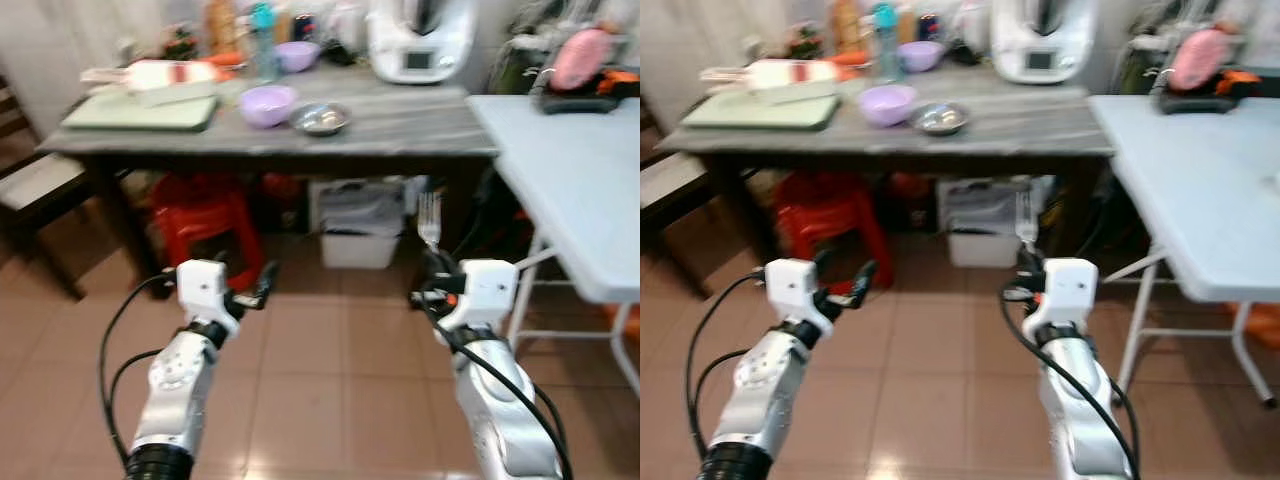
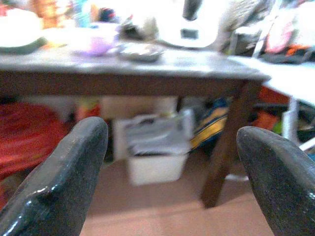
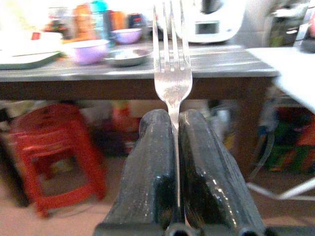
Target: Setting the table
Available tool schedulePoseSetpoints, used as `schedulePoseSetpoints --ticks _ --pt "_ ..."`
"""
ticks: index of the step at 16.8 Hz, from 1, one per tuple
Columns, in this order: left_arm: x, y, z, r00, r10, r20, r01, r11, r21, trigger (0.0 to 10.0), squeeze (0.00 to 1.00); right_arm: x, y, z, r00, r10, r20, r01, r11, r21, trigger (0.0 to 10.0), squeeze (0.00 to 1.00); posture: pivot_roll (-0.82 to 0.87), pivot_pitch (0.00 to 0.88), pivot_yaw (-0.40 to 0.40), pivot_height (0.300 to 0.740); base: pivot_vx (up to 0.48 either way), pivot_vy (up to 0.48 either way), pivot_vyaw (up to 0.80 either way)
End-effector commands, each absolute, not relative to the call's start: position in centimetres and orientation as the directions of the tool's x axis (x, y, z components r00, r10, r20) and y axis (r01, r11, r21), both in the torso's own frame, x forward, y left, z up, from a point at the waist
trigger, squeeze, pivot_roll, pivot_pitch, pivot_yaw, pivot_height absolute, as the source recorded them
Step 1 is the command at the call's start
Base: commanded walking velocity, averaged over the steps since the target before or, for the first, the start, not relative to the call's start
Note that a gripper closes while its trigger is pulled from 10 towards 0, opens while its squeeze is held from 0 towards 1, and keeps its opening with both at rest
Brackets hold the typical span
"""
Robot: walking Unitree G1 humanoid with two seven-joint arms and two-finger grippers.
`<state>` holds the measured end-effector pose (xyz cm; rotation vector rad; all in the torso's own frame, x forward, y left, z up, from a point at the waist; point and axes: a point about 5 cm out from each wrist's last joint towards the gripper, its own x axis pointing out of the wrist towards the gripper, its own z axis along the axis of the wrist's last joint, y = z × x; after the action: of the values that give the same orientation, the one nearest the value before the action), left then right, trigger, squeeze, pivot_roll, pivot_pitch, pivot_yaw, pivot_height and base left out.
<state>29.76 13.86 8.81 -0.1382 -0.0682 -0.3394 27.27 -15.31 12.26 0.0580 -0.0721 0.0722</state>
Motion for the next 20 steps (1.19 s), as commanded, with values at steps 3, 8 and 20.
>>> schedulePoseSetpoints --ticks 3,8,20 --pt "29.7 13.5 8.7 0.936 -0.342 0.081 0.350 0.929 -0.120 10.0 0.00 27.3 -15.8 12.5 0.995 0.055 0.084 -0.059 0.997 0.049 10.0 0.00 -0.06 0.000 -0.006 0.740 0.389 0.000 0.00" --pt "29.7 13.4 8.8 0.936 -0.342 0.079 0.350 0.929 -0.120 10.0 0.00 27.2 -15.7 12.5 0.995 0.055 0.082 -0.059 0.997 0.050 10.0 0.00 -0.06 0.000 -0.005 0.740 0.388 0.000 0.00" --pt "27.9 17.9 8.8 0.983 -0.167 0.075 0.167 0.986 0.013 10.0 0.00 26.0 -17.1 12.2 0.997 0.020 0.077 -0.023 0.999 0.039 10.0 0.00 -0.06 0.000 0.003 0.740 0.381 0.000 0.00"
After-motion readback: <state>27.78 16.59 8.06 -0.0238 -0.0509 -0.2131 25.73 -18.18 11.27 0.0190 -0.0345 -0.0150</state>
